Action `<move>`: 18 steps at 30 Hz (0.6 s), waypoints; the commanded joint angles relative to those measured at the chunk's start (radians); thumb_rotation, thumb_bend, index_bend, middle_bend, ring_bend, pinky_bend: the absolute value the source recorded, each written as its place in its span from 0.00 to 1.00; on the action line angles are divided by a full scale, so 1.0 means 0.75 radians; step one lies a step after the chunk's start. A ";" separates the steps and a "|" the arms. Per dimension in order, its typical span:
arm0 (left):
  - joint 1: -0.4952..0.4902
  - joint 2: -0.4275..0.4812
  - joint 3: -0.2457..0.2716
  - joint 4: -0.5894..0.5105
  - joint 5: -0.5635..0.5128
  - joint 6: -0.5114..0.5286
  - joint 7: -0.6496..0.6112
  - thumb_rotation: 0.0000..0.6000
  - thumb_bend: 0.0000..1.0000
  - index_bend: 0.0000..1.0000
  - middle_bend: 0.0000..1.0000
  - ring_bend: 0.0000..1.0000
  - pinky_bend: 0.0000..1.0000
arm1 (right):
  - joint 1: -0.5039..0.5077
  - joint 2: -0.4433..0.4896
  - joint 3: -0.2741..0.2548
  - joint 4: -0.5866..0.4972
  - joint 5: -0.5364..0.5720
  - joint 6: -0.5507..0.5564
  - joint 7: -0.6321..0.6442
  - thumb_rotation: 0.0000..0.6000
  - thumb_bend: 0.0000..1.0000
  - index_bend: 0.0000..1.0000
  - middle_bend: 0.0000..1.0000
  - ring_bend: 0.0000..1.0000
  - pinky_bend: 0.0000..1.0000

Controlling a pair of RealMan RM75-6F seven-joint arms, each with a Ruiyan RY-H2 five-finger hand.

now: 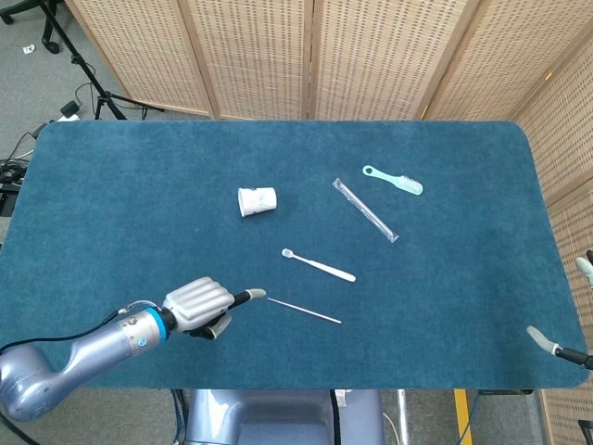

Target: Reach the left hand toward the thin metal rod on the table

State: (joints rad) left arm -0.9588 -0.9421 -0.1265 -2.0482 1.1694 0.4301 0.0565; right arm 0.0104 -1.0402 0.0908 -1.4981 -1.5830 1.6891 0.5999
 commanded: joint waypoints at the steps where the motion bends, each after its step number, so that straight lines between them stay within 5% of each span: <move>1: -0.217 -0.021 0.076 -0.002 -0.272 -0.093 0.145 1.00 0.97 0.05 1.00 1.00 1.00 | 0.000 0.001 0.003 0.002 0.005 0.000 0.006 1.00 0.00 0.00 0.00 0.00 0.00; 10: -0.608 -0.199 0.370 0.023 -0.789 0.057 0.349 1.00 0.97 0.05 1.00 1.00 1.00 | 0.003 0.005 0.011 0.007 0.021 -0.016 0.024 1.00 0.00 0.00 0.00 0.00 0.00; 18: -0.799 -0.356 0.471 0.061 -1.054 0.175 0.399 1.00 0.96 0.05 1.00 1.00 1.00 | 0.006 0.007 0.017 0.013 0.031 -0.030 0.039 1.00 0.00 0.00 0.00 0.00 0.00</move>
State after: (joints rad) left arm -1.5291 -1.1760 0.2015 -2.0145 0.4118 0.5305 0.3379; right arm 0.0145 -1.0348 0.1031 -1.4885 -1.5600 1.6674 0.6287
